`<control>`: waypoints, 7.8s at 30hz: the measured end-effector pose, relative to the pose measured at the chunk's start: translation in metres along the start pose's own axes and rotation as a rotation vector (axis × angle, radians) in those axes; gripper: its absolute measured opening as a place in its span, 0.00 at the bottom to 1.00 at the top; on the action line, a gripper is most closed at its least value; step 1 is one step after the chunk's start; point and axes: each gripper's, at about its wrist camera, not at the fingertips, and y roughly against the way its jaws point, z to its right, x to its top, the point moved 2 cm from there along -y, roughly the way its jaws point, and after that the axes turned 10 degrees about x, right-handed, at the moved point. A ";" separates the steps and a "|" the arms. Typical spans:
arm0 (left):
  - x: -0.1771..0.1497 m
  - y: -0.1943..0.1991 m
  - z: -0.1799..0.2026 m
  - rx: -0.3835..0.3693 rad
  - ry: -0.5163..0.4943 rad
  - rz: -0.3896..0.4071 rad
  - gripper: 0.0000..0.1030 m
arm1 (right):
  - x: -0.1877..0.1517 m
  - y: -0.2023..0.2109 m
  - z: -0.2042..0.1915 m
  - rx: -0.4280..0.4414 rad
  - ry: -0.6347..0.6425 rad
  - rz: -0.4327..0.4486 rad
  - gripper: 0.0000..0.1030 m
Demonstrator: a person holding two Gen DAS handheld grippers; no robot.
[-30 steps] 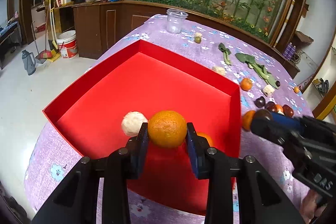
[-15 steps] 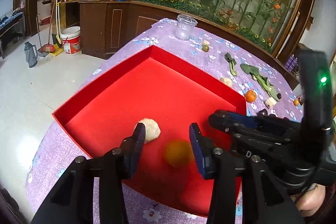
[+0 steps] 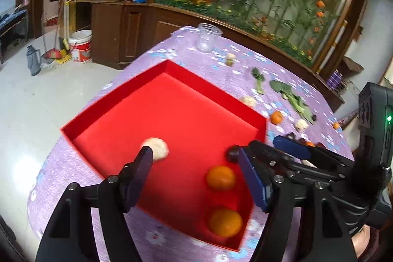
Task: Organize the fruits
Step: 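Carry the orange and plum into the red tray and release both, then grasp a white yam chunk with the left tool while the right tool grasps a red date, then carry the yam chunk and red date into the red tray and release both, then withdraw both tools from the red tray toward the remaining fruits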
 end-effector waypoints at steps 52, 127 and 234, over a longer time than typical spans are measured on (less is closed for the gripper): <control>-0.063 -0.022 0.157 -0.183 -0.400 -0.114 0.71 | -0.082 0.113 0.206 -0.208 -0.363 0.098 0.66; 0.000 -0.012 -0.003 -0.034 0.050 0.034 0.32 | -0.028 0.073 0.055 0.016 -0.150 0.108 0.47; -0.030 -0.022 0.179 -0.115 -0.405 -0.019 0.70 | -0.075 0.132 0.225 -0.151 -0.459 0.167 0.63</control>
